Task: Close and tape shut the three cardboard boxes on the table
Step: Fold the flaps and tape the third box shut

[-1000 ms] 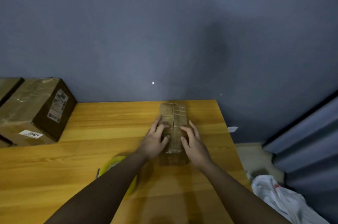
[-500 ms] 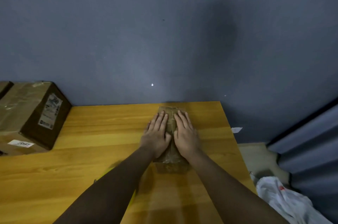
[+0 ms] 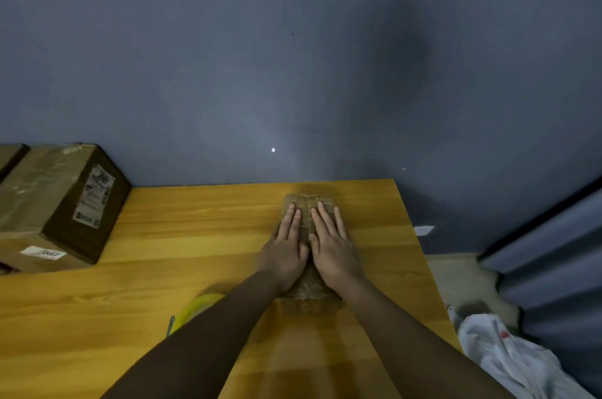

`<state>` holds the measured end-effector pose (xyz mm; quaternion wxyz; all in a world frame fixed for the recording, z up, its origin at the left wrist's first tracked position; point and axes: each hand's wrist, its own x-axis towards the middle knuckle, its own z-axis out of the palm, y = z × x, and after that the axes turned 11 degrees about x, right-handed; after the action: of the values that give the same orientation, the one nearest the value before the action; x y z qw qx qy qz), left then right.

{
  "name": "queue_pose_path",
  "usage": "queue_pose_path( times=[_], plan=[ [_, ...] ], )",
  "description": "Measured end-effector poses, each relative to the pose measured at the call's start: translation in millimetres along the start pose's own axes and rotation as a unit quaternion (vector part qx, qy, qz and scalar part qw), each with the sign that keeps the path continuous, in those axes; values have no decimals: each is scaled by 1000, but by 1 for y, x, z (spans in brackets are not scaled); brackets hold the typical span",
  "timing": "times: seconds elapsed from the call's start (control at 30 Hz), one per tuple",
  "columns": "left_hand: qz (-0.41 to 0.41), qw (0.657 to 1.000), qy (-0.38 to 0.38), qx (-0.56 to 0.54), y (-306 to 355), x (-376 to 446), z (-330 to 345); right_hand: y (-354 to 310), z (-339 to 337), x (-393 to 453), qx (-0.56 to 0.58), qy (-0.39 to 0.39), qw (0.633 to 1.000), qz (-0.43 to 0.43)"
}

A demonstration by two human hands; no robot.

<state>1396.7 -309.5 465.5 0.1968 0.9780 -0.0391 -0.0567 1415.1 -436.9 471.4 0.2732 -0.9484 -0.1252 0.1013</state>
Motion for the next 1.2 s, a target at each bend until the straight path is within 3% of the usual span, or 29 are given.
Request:
queue_pose_path(
  times=[0.2, 0.43, 0.57, 0.67, 0.9, 1.2],
  plan=[
    [3, 996, 25, -84, 1, -17, 3, 3, 8, -13, -6, 16, 999, -28],
    [-34, 997, 31, 54, 3, -21, 8, 0, 7, -15, -51, -2, 999, -4],
    [-52, 993, -25, 101, 8, -18, 1, -4, 4, -14, -62, -18, 998, 6],
    [-54, 995, -72, 46, 9, -14, -12, -8, -5, -12, -6, -13, 1000, 15],
    [-38, 999, 15, 34, 6, -14, -37, -21, -29, -12, 15, 58, 998, -25],
    [-44, 997, 58, -7, 12, -26, -53, -16, -38, -27, 15, 48, 997, -57]
  ],
)
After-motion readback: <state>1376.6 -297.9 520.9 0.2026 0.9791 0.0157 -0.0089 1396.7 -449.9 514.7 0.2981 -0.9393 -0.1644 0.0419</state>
